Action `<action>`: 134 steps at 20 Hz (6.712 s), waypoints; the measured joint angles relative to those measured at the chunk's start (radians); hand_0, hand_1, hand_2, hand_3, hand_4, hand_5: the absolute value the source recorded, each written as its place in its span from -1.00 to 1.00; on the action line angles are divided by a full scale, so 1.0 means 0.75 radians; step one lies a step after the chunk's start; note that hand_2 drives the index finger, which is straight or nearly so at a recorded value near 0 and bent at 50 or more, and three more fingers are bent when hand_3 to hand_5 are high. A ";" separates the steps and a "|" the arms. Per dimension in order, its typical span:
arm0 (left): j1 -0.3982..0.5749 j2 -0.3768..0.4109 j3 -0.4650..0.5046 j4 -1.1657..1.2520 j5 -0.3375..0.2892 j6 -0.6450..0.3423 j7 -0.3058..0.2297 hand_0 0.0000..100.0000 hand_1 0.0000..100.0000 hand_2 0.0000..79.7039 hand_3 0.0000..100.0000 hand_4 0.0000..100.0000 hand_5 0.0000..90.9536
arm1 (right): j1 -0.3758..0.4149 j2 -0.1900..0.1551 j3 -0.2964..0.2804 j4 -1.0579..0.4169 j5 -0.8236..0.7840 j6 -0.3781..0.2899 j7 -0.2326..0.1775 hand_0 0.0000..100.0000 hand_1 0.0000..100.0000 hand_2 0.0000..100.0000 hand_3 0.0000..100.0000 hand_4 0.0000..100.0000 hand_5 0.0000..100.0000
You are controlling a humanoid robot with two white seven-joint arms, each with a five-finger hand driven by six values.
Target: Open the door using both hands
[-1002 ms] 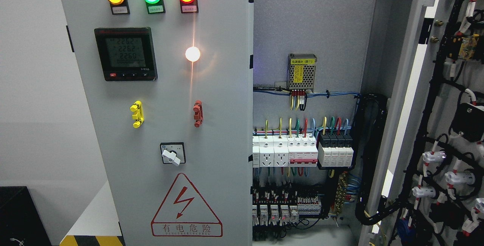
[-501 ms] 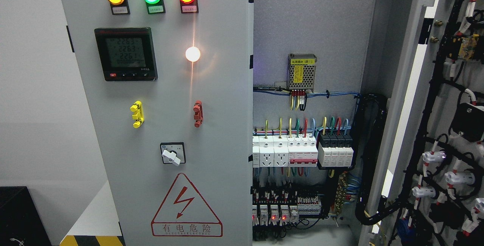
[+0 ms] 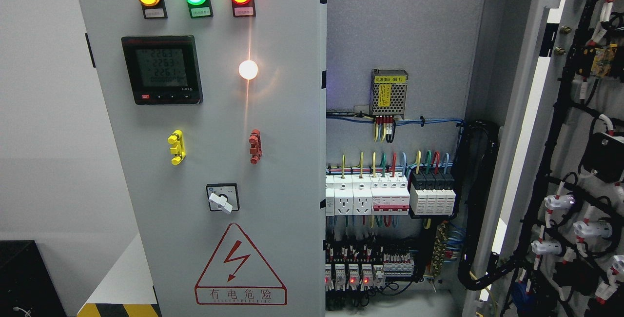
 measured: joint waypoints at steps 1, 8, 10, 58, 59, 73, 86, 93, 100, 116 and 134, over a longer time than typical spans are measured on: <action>0.000 -0.008 0.011 0.003 -0.004 0.000 0.015 -1.00 -1.00 -1.00 -1.00 -1.00 -1.00 | -0.002 -0.001 0.000 -0.001 0.000 -0.023 0.000 -0.61 -1.00 -1.00 -1.00 -1.00 -1.00; 0.000 -0.053 0.064 0.018 -0.017 0.001 0.089 -1.00 -1.00 -1.00 -1.00 -1.00 -1.00 | -0.005 -0.005 0.002 -0.176 0.000 -0.066 -0.005 -0.61 -1.00 -1.00 -1.00 -1.00 -1.00; 0.000 -0.063 0.073 0.020 -0.018 -0.006 0.108 -1.00 -1.00 -1.00 -1.00 -1.00 -1.00 | 0.019 -0.007 0.004 -0.258 0.000 -0.069 -0.002 -0.61 -1.00 -1.00 -1.00 -1.00 -1.00; 0.000 -0.135 0.128 0.017 -0.015 -0.016 0.178 -1.00 -1.00 -1.00 -1.00 -1.00 -1.00 | 0.205 -0.085 0.253 -2.476 0.000 -0.390 0.006 -0.61 -1.00 -1.00 -1.00 -1.00 -1.00; 0.000 -0.136 0.128 0.016 -0.015 -0.015 0.179 -1.00 -1.00 -1.00 -1.00 -1.00 -1.00 | 0.181 -0.092 0.262 -2.482 0.000 -0.353 0.008 -0.61 -1.00 -1.00 -1.00 -1.00 -1.00; 0.000 -0.137 0.129 0.015 -0.015 -0.014 0.182 -1.00 -1.00 -1.00 -1.00 -1.00 -1.00 | -0.190 -0.059 0.324 -2.492 0.000 0.158 -0.012 -0.61 -1.00 -1.00 -1.00 -1.00 -1.00; 0.000 -0.137 0.129 0.014 -0.015 -0.014 0.183 -1.00 -1.00 -1.00 -1.00 -1.00 -1.00 | -0.504 -0.002 0.299 -2.319 0.000 0.258 0.000 -0.61 -1.00 -1.00 -1.00 -1.00 -1.00; 0.000 -0.137 0.129 0.014 -0.015 -0.014 0.183 -1.00 -1.00 -1.00 -1.00 -1.00 -1.00 | -0.616 0.011 0.270 -2.205 0.000 0.258 0.000 -0.62 -1.00 -1.00 -1.00 -1.00 -1.00; 0.000 -0.137 0.129 0.014 -0.015 -0.014 0.183 -1.00 -1.00 -1.00 -1.00 -1.00 -1.00 | -0.685 0.018 0.250 -2.118 0.000 0.258 0.001 -0.62 -1.00 -1.00 -1.00 -1.00 -1.00; 0.000 -0.137 0.129 0.014 -0.015 -0.014 0.184 -1.00 -1.00 -1.00 -1.00 -1.00 -1.00 | -0.768 0.024 0.213 -2.002 -0.115 0.261 0.123 -0.61 -1.00 -1.00 -1.00 -1.00 -1.00; 0.000 -0.137 0.129 0.014 -0.015 -0.014 0.182 -1.00 -1.00 -1.00 -1.00 -1.00 -1.00 | -0.863 0.017 0.165 -1.902 -0.273 0.312 0.222 -0.61 -1.00 -1.00 -1.00 -1.00 -1.00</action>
